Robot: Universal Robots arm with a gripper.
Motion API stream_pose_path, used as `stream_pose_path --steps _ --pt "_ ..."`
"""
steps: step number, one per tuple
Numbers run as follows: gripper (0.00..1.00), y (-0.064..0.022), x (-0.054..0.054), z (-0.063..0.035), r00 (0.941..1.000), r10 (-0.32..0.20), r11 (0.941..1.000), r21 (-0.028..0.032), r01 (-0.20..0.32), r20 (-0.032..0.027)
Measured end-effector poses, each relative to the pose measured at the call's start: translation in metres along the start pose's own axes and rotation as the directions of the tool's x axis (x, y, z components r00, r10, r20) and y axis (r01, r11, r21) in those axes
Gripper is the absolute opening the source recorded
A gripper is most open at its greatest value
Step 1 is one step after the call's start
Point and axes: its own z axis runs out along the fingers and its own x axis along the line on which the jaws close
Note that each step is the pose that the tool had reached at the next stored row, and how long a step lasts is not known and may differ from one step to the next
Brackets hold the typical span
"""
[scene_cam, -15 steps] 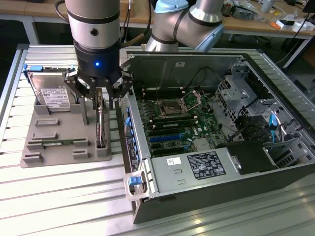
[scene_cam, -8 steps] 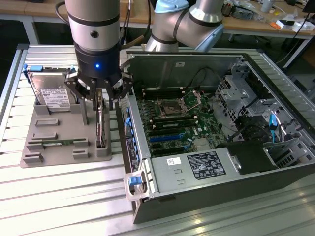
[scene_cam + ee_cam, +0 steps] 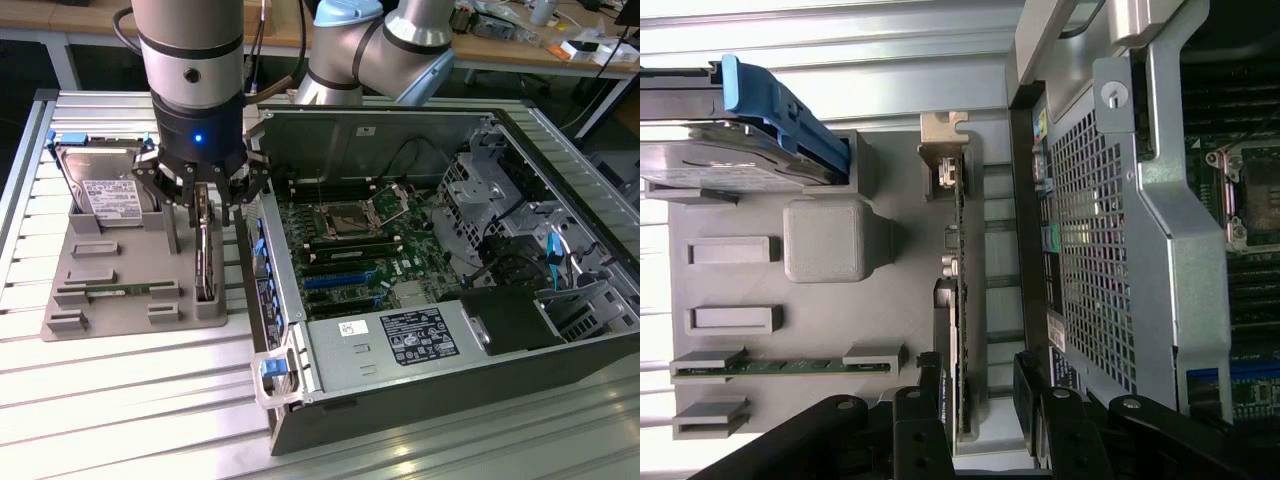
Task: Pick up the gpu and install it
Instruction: 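Pick up the gpu and move the gpu toward the slot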
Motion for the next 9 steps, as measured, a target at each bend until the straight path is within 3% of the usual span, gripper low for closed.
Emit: stream_pose_path --steps 9 --pt "0.42 -0.0007 0.0001 0.0039 1.0000 0.000 1.0000 0.0000 0.000 0.0000"
